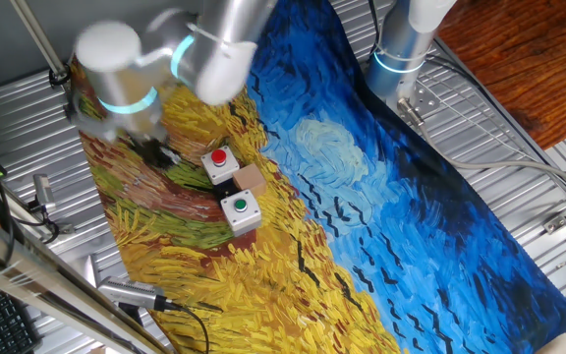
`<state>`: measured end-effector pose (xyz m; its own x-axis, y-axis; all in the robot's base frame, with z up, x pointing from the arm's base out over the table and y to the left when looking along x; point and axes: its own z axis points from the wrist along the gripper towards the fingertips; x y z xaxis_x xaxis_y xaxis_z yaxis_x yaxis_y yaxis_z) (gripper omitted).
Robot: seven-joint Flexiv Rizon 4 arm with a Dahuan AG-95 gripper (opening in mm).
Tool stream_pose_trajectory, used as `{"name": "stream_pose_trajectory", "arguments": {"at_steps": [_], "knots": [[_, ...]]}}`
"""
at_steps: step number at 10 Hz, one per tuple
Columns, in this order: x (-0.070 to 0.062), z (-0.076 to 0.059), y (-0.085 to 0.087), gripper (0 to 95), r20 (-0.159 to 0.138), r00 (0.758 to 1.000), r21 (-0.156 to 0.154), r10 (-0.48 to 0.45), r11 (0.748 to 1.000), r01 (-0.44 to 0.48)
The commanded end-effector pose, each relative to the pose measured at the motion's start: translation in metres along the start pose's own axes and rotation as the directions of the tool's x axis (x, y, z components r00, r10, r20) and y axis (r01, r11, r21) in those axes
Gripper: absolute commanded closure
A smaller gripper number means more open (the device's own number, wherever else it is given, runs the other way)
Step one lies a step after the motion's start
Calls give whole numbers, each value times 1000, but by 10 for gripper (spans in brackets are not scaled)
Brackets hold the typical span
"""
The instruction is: Turn the hands of a clock
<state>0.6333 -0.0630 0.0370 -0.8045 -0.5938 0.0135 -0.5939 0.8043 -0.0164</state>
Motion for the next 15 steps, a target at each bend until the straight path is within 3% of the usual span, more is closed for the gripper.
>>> {"name": "stream_pose_trajectory", "arguments": {"at_steps": [1,3,9,12,15], "knots": [[18,9,-51,950,-2,984,-5,-176,984,176],[18,9,-51,950,-6,983,-4,-186,983,186],[18,9,-51,950,-22,997,15,-70,997,70],[25,6,-74,950,-18,994,9,-109,994,109],[32,1,-83,950,-20,992,11,-122,992,122]]}}
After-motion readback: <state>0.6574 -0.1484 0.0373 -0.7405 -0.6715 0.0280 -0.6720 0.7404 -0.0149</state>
